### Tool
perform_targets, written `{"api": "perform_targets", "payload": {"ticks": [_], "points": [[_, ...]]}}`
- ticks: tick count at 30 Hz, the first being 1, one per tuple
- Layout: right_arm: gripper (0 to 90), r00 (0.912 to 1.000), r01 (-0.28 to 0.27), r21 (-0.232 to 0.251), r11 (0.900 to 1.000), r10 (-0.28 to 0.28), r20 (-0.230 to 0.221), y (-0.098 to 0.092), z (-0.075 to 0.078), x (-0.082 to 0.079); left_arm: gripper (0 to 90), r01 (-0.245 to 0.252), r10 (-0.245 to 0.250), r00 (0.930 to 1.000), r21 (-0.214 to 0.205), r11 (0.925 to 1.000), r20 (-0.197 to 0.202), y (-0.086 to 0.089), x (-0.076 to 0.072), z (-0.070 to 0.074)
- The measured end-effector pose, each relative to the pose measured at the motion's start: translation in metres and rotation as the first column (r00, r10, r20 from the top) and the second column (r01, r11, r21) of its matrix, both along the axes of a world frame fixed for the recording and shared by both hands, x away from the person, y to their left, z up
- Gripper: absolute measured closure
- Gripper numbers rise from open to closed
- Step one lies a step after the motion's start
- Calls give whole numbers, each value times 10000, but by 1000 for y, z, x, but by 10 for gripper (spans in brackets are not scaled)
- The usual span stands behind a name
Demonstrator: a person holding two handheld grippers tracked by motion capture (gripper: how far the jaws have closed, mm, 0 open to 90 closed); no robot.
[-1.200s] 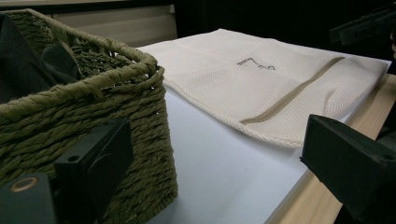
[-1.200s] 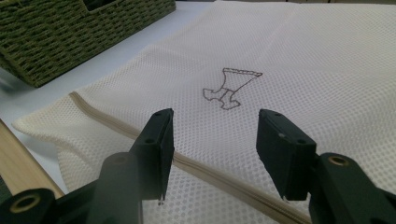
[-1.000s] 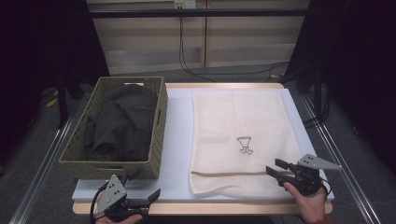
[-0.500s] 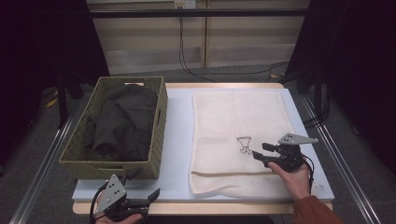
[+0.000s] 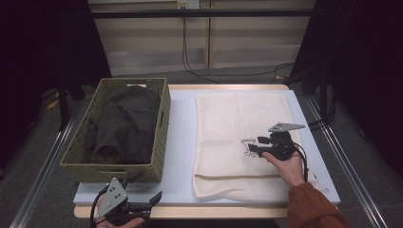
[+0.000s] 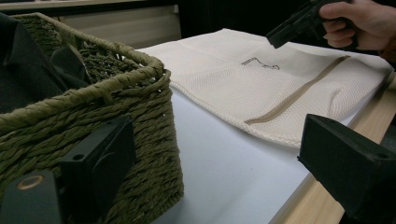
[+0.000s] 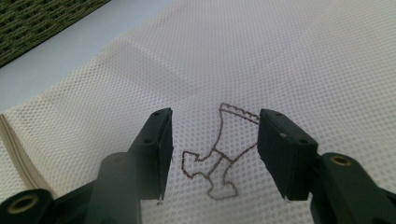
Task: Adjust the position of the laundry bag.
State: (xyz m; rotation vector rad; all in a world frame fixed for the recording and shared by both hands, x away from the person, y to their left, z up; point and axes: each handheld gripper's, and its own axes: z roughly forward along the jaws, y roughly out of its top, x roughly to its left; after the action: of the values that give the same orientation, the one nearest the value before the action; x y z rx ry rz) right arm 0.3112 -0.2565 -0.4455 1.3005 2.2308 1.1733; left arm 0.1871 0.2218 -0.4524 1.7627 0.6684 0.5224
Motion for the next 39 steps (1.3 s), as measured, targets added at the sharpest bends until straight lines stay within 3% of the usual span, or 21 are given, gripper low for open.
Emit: {"api": "perform_targets", "payload": {"ticks": [5, 9, 10, 16, 21, 23, 27, 31, 32, 36, 39], "points": [[468, 9995, 139, -64, 9999, -140, -285, 1, -12, 12, 104, 78, -78, 10000, 4, 10000, -19, 0, 0, 0], [413, 9973, 486, -519, 9975, -513, -533, -6, -22, 17, 104, 54, -54, 10000, 29, 10000, -42, 0, 0, 0], [390, 9958, 538, -903, 9945, -602, -695, -8, -26, 16, 104, 44, -44, 10000, 27, 10000, -68, -1, 0, 0], [308, 9950, 325, -892, 9955, -406, -908, -11, -34, 17, 104, 20, -20, 10000, 16, 10000, -81, -1, 0, 0], [325, 9980, 208, -1689, 9854, -305, -556, -3, -39, 14, 104, 93, -92, 9999, 82, 9999, -91, -1, 0, 0], [332, 9985, 171, -1568, 9875, -252, -496, -4, -40, 13, 104, 100, -99, 9999, 103, 9999, -82, -1, 0, 0], [461, 9985, 211, -1489, 9886, -283, -460, -8, -39, 13, 104, 156, -156, 9998, 61, 9999, -107, -1, 0, 0], [523, 9984, 147, -1511, 9884, -227, -515, -8, -38, 14, 104, 160, -158, 9998, 120, 9998, -101, -1, 0, 0], [728, 9982, 217, -1539, 9878, -300, -516, -7, -36, 14, 104, 128, -127, 9999, 139, 9998, -112, -2, 0, 0], [777, 9968, 285, -1157, 9929, -369, -705, -12, -37, 17, 104, 137, -135, 9998, 149, 9998, -112, -1, 0, 0], [806, 9970, 373, -1173, 9924, -450, -635, -12, -38, 18, 104, 134, -132, 9998, 149, 9998, -122, -2, 0, 0]]}}
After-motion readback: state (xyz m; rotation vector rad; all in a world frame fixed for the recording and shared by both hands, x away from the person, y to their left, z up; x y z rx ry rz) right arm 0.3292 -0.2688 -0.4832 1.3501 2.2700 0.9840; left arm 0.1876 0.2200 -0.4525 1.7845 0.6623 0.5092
